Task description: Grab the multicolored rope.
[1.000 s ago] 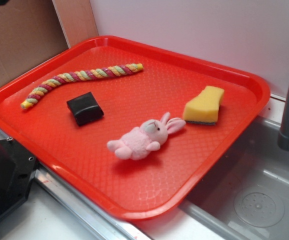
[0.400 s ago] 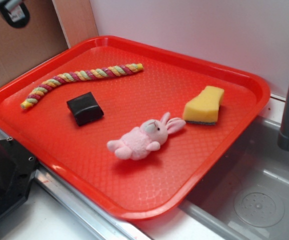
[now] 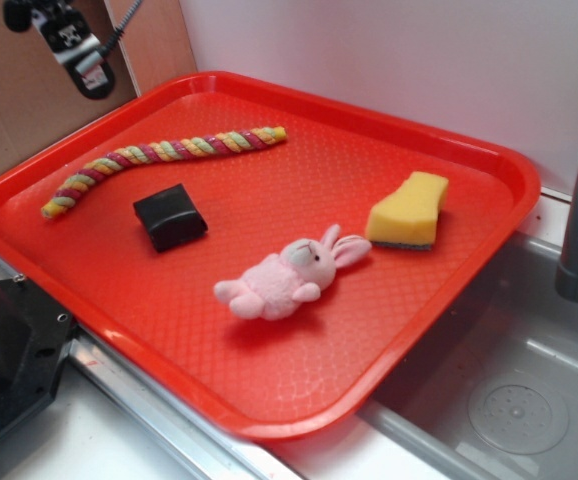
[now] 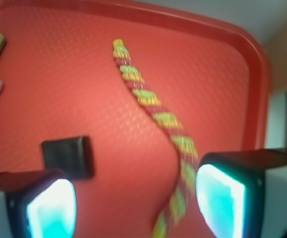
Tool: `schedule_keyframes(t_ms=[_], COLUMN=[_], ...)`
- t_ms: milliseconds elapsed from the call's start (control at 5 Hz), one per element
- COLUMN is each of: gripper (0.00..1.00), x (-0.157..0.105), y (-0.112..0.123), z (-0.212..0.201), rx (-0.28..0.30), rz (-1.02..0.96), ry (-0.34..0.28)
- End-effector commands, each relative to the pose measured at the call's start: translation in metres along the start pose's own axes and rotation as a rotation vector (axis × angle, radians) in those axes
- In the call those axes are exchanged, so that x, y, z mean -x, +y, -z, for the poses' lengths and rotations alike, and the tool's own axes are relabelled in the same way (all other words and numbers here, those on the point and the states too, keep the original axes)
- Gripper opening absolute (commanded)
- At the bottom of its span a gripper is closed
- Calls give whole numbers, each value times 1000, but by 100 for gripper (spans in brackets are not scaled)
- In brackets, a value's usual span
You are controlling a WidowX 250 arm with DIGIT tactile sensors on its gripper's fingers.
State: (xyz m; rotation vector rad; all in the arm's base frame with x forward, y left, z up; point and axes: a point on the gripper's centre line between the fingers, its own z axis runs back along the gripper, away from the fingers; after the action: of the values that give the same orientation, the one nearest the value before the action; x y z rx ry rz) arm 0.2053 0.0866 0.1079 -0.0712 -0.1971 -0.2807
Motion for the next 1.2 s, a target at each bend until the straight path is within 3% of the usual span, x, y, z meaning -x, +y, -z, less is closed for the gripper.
schedule_keyframes(t_ms=[0, 200, 400, 600, 800, 1000], gripper=[100, 100, 100, 100, 0, 0], x=[-24, -20, -16, -11, -9, -8], y=[37, 42, 36, 36, 37, 37], z=[44, 69, 84, 93, 92, 94], rx=[-75, -64, -23, -24, -9, -6], rz=[2, 23, 73, 74, 100, 102], ry=[64, 117, 126, 156, 154, 165])
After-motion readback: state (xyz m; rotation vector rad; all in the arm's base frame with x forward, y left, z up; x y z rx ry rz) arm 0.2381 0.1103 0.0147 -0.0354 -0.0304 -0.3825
